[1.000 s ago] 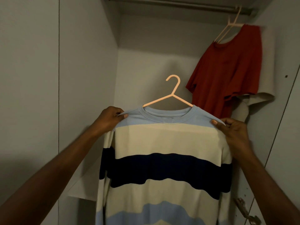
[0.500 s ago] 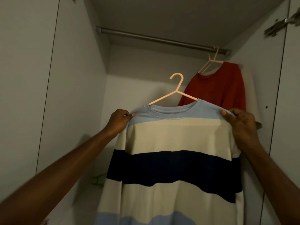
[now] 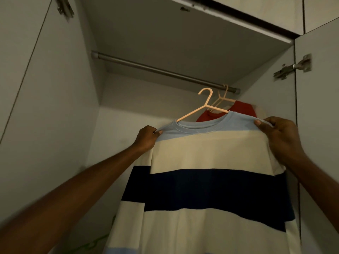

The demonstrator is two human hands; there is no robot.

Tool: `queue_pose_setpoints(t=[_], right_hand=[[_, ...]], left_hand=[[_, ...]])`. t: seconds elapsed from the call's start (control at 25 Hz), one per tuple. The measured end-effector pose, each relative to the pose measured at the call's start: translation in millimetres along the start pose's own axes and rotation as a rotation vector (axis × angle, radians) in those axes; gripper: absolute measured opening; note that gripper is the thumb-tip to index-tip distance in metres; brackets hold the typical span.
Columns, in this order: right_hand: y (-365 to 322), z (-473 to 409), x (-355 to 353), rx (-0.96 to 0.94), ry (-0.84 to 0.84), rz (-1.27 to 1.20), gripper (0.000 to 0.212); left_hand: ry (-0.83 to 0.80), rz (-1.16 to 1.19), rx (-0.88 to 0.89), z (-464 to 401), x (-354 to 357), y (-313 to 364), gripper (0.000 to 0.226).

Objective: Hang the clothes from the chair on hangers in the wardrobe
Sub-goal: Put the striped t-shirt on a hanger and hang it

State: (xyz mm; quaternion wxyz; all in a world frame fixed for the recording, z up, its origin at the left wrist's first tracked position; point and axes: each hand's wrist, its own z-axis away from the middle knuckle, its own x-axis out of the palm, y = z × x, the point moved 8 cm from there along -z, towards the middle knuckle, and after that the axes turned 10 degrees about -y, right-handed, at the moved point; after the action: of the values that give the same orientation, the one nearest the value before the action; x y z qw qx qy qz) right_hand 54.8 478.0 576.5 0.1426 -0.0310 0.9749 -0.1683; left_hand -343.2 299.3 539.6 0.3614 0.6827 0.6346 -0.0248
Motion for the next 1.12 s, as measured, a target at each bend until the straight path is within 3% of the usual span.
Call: queue_pose_setpoints(t=[0.52, 1.12], right_hand=[[-0.5, -121.9, -17.6, -0.082, 0.181, 0.221, 0.030], [20.9, -175.9, 12.1, -0.077, 0.325, 0.355, 0.030]], left_hand=[[0.047, 0.065, -0.001, -187.4, 54.8, 25.7, 0.048], [-0.044, 0.119, 0.010, -306.6, 126.5, 5.6, 0.045]])
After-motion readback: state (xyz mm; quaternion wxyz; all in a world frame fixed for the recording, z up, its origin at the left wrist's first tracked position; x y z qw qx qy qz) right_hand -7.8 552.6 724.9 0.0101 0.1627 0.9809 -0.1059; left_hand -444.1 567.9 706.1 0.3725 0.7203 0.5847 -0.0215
